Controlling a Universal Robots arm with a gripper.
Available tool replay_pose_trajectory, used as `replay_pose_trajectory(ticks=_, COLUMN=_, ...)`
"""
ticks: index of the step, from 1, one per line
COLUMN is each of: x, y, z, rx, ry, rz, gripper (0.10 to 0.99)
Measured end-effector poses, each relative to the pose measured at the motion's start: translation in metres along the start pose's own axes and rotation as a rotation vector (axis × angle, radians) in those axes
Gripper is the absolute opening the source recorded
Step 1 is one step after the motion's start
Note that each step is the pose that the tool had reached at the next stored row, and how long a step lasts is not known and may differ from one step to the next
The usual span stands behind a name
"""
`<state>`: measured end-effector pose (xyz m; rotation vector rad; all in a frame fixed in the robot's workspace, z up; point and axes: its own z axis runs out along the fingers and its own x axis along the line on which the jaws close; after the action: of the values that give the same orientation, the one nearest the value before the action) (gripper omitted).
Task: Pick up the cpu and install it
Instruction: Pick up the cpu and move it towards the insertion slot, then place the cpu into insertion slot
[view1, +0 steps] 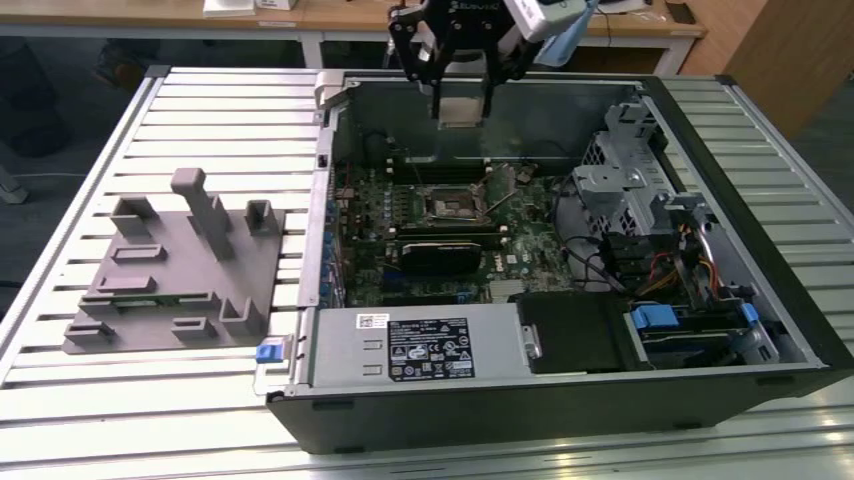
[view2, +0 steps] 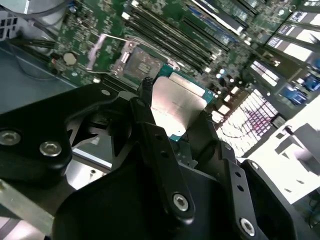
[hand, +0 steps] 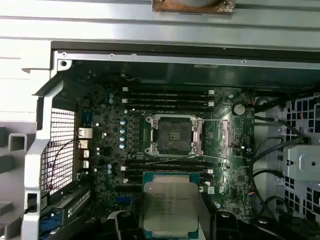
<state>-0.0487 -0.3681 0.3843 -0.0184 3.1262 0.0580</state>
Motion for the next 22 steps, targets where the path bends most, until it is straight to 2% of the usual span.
replay_pose_trajectory(ticks=7, x=-0.0129, y=0.0013, z=0.0006, rx=0.000, ry=0.0001, rz=0.000, gripper=0.525)
replay_pose_trajectory(ticks=15, x=-0.0172, y=0.0014, z=0.0008, rx=0.006, ry=-0.0001, rz=0.007, gripper=0.525)
replay_pose_trajectory(ticks=17, x=-0.0173, y=0.0014, z=0.0008, rx=0.007, ry=-0.0006, rz=0.021, gripper=0.525)
replay_pose_trajectory(ticks=22, x=-0.0172, y=0.0014, z=0.0012, rx=0.008, ry=-0.0034, rz=0.105, gripper=0.525)
